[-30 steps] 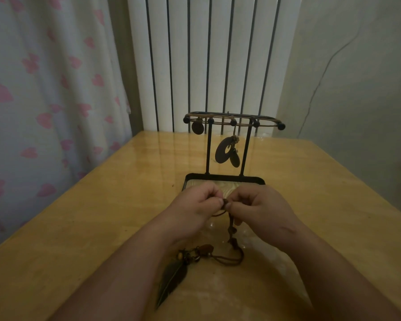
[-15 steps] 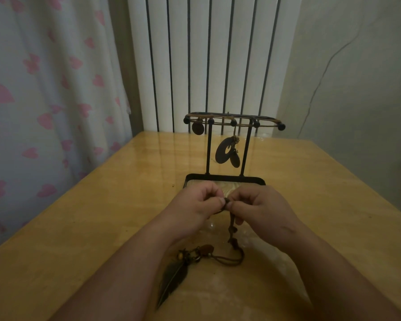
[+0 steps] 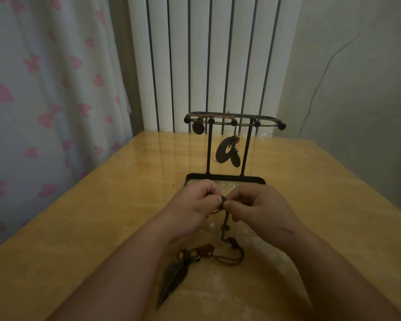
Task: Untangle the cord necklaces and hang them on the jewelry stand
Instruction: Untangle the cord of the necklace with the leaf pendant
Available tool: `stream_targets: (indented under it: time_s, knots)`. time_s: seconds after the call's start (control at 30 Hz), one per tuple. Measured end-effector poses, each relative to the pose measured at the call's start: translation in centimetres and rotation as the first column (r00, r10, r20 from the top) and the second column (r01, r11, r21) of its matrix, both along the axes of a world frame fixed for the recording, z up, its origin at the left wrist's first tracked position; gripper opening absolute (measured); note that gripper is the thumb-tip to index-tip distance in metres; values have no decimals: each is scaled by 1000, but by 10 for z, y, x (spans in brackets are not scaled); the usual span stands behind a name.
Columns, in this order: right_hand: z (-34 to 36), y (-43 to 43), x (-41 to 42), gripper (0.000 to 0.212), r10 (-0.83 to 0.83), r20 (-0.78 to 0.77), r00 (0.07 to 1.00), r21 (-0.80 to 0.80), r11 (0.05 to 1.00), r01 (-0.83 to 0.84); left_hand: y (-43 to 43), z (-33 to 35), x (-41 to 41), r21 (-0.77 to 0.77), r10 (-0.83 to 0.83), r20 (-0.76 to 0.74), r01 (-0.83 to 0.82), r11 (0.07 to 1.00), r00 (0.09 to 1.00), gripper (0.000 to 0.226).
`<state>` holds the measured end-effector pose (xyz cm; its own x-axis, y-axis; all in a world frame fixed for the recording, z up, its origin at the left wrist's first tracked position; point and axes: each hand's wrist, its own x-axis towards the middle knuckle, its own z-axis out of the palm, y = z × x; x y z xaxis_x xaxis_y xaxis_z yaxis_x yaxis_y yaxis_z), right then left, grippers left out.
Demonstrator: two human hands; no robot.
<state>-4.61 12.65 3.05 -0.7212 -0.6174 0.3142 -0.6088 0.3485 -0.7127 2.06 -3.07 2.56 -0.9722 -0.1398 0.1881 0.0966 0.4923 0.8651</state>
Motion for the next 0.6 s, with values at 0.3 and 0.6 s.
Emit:
stream_targets:
  time_s: [0.3, 0.6]
  knots:
    - [1, 2, 2, 11, -15, -57, 998, -109, 994, 9, 2, 1, 0, -16, 8, -2, -8, 1000, 1000, 19]
    - [4, -1, 4, 8, -15, -216, 976, 186, 981, 57, 0, -5, -3, -85, -1, 21, 3, 996, 1000, 19]
